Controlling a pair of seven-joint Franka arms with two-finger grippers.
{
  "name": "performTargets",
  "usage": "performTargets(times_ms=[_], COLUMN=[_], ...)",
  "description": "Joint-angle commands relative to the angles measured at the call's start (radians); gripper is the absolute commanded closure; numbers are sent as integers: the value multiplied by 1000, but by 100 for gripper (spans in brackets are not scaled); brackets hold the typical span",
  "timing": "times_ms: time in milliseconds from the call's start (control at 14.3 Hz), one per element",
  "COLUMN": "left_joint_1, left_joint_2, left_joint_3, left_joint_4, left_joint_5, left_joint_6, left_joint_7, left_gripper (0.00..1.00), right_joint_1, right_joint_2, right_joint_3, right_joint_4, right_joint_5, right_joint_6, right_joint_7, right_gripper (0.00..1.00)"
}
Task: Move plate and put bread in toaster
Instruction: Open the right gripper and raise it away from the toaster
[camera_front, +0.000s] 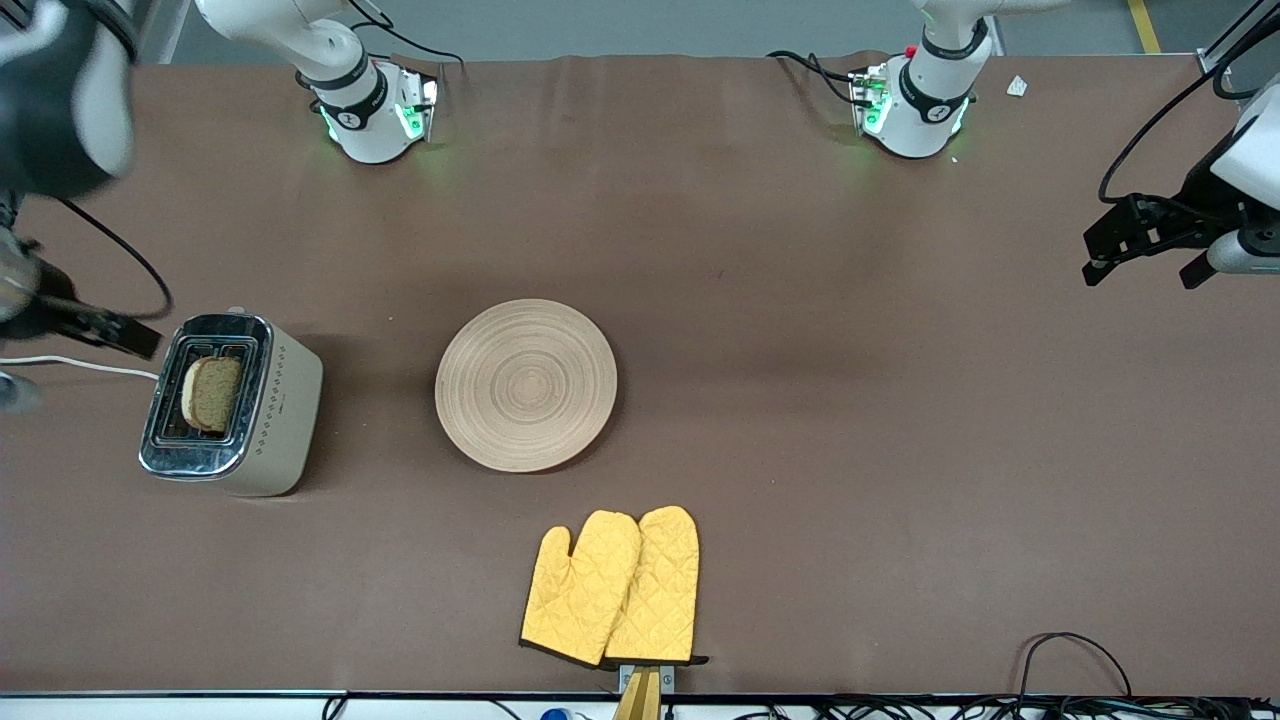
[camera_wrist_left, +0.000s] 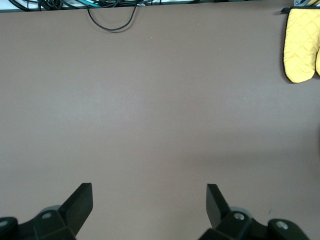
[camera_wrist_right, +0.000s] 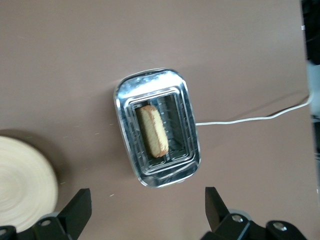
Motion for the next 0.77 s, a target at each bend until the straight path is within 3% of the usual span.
performTargets(times_ms=[0,140,628,698], left_joint_1=[-1,-1,0,-1], left_joint_2=[9,9,9,10], left_joint_3=[1,-1,-1,1], left_joint_4=[21,21,21,23], left_joint_5=[0,0,0,2], left_joint_6=[-6,-6,-6,-6], left_joint_7=[-3,-2,-2,3], left_gripper=[0,0,0,0], right_joint_1=[-12,-13,7,-11], right_joint_2=[-245,-290,-285,-284], right_joint_3=[16,17,33,63], right_joint_4=[-247,-278,-268,-268], right_joint_5=[38,38,-5,-11], right_joint_6=[65,56,51,50], right_joint_7=[-5,-10,-23,-29], right_gripper=[0,0,0,0])
